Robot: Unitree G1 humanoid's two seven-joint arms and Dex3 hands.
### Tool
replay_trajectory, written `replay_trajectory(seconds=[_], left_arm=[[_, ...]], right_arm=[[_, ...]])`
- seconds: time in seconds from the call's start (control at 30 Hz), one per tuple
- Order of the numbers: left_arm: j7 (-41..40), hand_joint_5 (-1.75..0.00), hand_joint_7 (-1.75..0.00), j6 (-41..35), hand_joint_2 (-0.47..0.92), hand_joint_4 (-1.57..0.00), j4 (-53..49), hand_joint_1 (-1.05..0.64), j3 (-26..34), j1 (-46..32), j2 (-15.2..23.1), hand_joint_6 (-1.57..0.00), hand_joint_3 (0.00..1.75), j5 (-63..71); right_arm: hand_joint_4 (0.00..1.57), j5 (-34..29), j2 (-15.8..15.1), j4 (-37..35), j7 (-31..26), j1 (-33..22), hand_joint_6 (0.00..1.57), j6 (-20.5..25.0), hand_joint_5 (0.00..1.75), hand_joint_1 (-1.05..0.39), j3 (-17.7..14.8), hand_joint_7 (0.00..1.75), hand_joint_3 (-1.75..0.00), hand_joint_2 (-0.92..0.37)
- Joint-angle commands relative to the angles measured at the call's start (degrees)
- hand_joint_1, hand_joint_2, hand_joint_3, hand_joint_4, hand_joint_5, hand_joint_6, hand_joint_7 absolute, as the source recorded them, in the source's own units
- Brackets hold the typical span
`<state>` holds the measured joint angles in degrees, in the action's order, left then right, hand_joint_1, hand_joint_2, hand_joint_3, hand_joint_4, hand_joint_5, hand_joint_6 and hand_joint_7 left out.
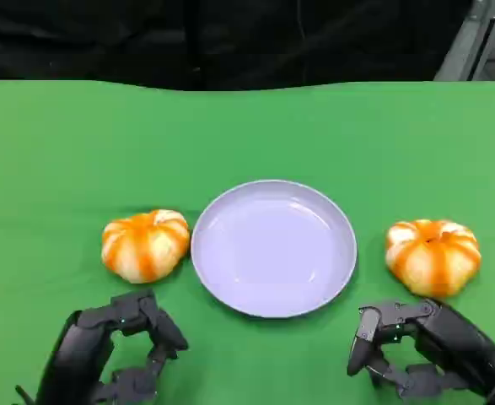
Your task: Grasp the bread from the table and place it into the plate.
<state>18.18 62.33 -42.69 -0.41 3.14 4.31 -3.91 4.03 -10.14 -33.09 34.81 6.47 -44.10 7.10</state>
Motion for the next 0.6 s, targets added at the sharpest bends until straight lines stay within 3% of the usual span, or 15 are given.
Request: replay_trajectory(seconds=[0.03, 0.6], left_arm=[[0.2, -1.55, -1.23, 0.4, 0.53, -0.78, -0.4, 0.02, 0.3, 0.6, 1.0, -0.88, 1.12, -0.2], [0.6, -1.53, -1.2, 0.0, 0.54, -0.8, 0.0, 0.03, 0.0, 0.3, 0.8, -0.89, 1.1, -0.7]], right_arm=[[0.74, 0.3, -0.9, -0.1, -0.2, 0.3, 0.81, -0.4, 1.65, -0.13, -0.5, 1.14, -0.73, -0.77], [0.74, 1.0, -0.9, 0.3, 0.4, -0.1, 0.81, 0.1, 1.66, -0.12, -0.5, 1.15, -0.77, -0.75]])
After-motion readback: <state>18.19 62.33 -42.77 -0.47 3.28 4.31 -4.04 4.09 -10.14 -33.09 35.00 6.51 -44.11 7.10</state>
